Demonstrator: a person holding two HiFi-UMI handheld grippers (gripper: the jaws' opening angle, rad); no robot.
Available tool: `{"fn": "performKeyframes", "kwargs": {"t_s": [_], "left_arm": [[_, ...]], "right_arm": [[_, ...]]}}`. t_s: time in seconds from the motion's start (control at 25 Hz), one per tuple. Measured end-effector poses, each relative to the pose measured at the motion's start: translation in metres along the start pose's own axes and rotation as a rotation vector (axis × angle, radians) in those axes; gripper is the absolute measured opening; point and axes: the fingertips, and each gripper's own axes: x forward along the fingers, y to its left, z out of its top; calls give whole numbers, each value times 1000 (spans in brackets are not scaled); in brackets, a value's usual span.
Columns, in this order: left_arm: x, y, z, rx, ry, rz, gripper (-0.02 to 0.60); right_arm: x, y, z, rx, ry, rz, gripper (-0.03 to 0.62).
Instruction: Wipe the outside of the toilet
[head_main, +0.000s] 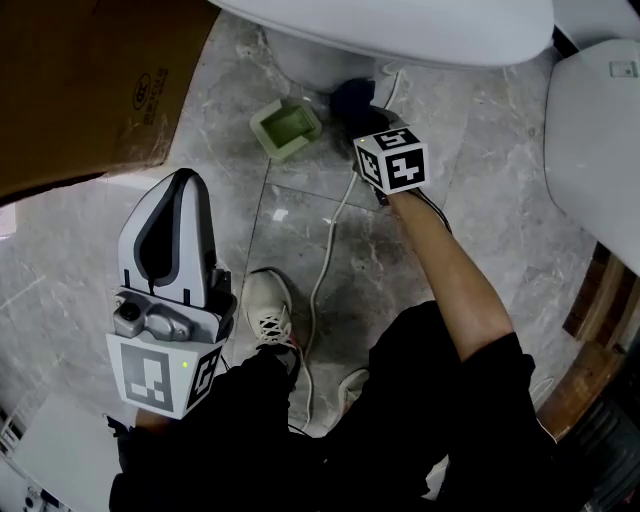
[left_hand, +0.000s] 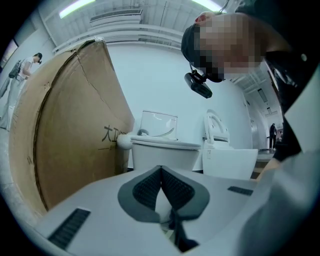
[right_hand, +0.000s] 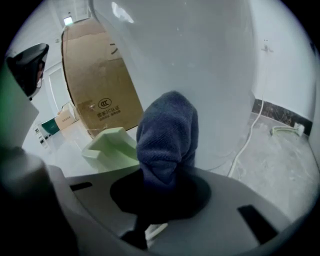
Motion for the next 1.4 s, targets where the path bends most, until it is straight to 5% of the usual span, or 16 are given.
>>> {"fn": "performKeyframes", "kwargs": {"t_s": [0.92,1.4], "left_arm": [[-15,-69,18,34,-32,-56,-2],[-22,-64,15,27,-17,-51,-2]], "right_arm": [[-230,36,158,-163,-556,-38,64],[-232,41,196,-209,-602,-57,64]]}}
